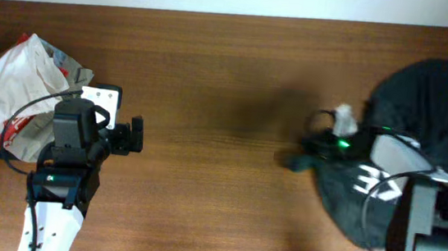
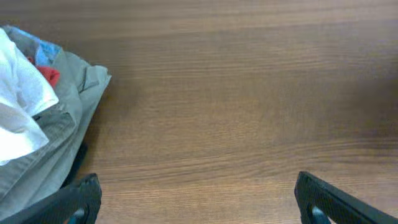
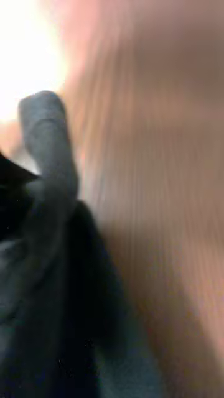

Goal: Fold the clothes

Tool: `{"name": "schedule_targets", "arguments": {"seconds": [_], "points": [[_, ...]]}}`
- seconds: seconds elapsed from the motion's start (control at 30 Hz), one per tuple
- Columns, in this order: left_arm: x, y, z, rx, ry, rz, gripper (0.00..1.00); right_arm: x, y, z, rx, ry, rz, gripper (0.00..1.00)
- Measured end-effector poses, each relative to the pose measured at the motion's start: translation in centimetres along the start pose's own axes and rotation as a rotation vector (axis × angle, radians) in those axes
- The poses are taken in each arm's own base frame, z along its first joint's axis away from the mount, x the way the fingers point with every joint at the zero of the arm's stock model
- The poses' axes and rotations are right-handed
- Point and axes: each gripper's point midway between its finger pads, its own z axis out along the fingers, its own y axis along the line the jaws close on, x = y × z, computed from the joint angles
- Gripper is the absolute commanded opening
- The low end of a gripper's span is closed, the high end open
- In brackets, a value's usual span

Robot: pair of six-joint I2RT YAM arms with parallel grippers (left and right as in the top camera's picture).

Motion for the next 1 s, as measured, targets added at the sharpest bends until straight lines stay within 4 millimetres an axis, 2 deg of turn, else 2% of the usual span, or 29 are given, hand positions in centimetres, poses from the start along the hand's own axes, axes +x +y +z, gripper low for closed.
{"name": "schedule_targets", "arguments": {"seconds": [0.03, 0.07, 0.1, 0.13, 0.17, 0.2, 0.23, 0.27, 0.3, 0.33, 0.37, 0.4, 0.43, 0.5, 0.57, 0.6, 0.63, 0.7, 0.73, 0.77, 0.8, 0.83, 0.87, 1.0], "points": [[-0.6, 0.0, 0.0, -0.002, -0.024, 0.000, 0.99, -1.7, 4.8, 1.9, -0.085, -0.064, -0.129, 0.28], [-0.9, 0.1, 0.1, -0.002, -0.036, 0.000, 0.99, -2.3, 11.5, 3.6, -0.192, -0.096, -0.262, 0.47], [-1.1, 0.1, 0.1, -0.002, -0.041, -0.001, 0.99, -1.5, 16.7, 4.7, -0.249, -0.090, -0.358, 0.97], [-1.2, 0.1, 0.1, -0.003, -0.049, -0.001, 0.99, -0.5, 19.1, 5.1, -0.239, -0.058, -0.393, 0.99], [-1.5, -0.1, 0.1, 0.005, -0.058, -0.001, 0.99, -1.4, 19.7, 4.8, -0.211, -0.077, -0.400, 0.99], [-1.5, -0.2, 0.1, 0.013, -0.059, -0.001, 0.99, -1.4, 18.7, 4.4, -0.151, -0.043, -0.373, 0.99], [-1.6, -0.5, 0.1, 0.033, -0.062, 0.000, 0.99, -1.9, 16.2, 3.1, -0.036, -0.019, -0.320, 0.99], [-1.9, -1.2, 0.1, 0.070, -0.075, 0.002, 0.99, -3.2, 11.9, -0.1, 0.137, -0.007, -0.226, 0.99], [-2.4, -2.1, 0.1, 0.128, -0.096, 0.005, 0.99, -4.9, 9.3, -3.1, 0.237, -0.062, -0.176, 0.99], [-2.4, -3.3, 0.4, 0.199, -0.093, 0.000, 0.99, -5.5, 6.6, -6.9, 0.327, -0.089, -0.100, 0.99], [-1.9, -4.4, 1.1, 0.254, -0.064, -0.012, 0.99, -5.6, 4.9, -9.2, 0.365, -0.110, -0.049, 0.99], [-0.9, -5.9, 2.2, 0.319, -0.014, -0.020, 0.99, -5.0, 2.4, -12.3, 0.419, -0.119, 0.037, 0.99], [0.8, -8.1, 3.6, 0.394, 0.068, -0.028, 0.99, -4.5, 0.4, -14.3, 0.453, -0.128, 0.107, 0.99], [3.5, -14.1, 5.8, 0.555, 0.189, -0.052, 0.99, -2.6, -3.1, -16.5, 0.497, -0.087, 0.240, 0.99], [6.8, -20.9, 7.6, 0.675, 0.319, -0.105, 0.99, -2.2, -3.8, -17.0, 0.507, -0.085, 0.268, 0.98], [8.5, -23.0, 7.8, 0.700, 0.371, -0.104, 0.99, -2.2, -3.8, -17.0, 0.507, -0.084, 0.269, 0.99], [9.9, -24.4, 8.0, 0.688, 0.407, -0.106, 0.99, -2.2, -3.8, -17.0, 0.507, -0.083, 0.269, 0.99], [11.9, -25.9, 8.7, 0.631, 0.431, -0.078, 0.98, -2.2, -3.8, -17.0, 0.507, -0.083, 0.269, 0.99], [12.4, -26.7, 9.2, 0.599, 0.408, -0.048, 0.89, -2.2, -3.8, -17.0, 0.507, -0.084, 0.268, 0.99], [12.6, -27.6, 9.3, 0.588, 0.386, -0.024, 0.62, -2.2, -3.8, -17.0, 0.507, -0.084, 0.269, 0.99], [12.5, -28.1, 9.4, 0.585, 0.363, -0.014, 0.41, -2.1, -3.8, -17.0, 0.507, -0.081, 0.269, 0.99], [12.6, -28.7, 9.3, 0.584, 0.354, -0.009, 0.06, -2.1, -3.8, -17.0, 0.507, -0.080, 0.270, 0.98], [13.0, -29.1, 9.2, 0.583, 0.359, 0.004, 0.00, -2.1, -3.8, -17.0, 0.507, -0.080, 0.270, 0.99], [13.1, -28.1, 9.7, 0.526, 0.363, 0.016, 0.00, -1.8, -3.8, -17.0, 0.508, -0.069, 0.274, 0.99]]}}
